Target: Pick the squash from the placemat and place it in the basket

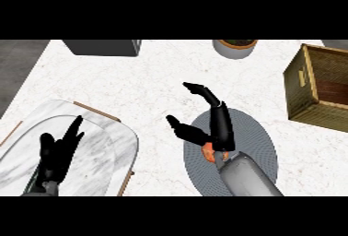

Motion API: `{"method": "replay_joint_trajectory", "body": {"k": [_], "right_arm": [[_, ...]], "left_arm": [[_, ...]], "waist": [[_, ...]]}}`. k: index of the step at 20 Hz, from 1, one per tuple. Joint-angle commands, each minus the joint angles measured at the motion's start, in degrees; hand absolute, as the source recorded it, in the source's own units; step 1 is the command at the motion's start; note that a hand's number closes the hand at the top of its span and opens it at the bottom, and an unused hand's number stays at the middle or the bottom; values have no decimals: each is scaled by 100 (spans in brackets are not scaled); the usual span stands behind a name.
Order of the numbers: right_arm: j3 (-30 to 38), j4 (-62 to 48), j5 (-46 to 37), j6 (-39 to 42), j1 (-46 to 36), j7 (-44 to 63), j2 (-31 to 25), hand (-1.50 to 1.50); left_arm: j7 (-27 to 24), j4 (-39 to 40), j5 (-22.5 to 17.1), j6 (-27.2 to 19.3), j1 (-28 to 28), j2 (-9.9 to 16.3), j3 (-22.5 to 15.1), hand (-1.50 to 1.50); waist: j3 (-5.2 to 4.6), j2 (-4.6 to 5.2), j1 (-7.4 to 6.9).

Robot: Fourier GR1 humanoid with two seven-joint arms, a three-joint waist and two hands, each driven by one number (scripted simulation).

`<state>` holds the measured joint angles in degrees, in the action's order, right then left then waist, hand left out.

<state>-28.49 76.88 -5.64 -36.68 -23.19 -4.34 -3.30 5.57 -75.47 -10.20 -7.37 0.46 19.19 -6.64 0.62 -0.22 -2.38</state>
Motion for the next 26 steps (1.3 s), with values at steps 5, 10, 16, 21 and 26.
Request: {"method": "replay_joint_trajectory", "body": {"k": [5,10,16,21,26], "right_arm": [[-302,-1205,-1997,-481,-754,2413,-939,-150],[-607,-998,-2574,821,-1489,3986,-1462,-150],[-782,-57,-2216,2930,-2270,5546,-1791,-150],[-733,769,-1367,4510,-2568,6889,-1844,-150],[-460,1629,-605,5453,-2838,7977,-2151,-150]], "left_arm": [[486,198,-124,18,456,-86,-47,0],[602,10,-151,-15,580,-56,6,0],[600,-61,-193,28,742,-27,72,0],[584,-160,-231,68,875,-5,125,0],[642,-266,-189,17,982,-90,64,0]], "waist": [[-156,-110,370],[-151,-211,517],[-132,-253,645],[-108,-235,668],[-87,-179,625]]}}
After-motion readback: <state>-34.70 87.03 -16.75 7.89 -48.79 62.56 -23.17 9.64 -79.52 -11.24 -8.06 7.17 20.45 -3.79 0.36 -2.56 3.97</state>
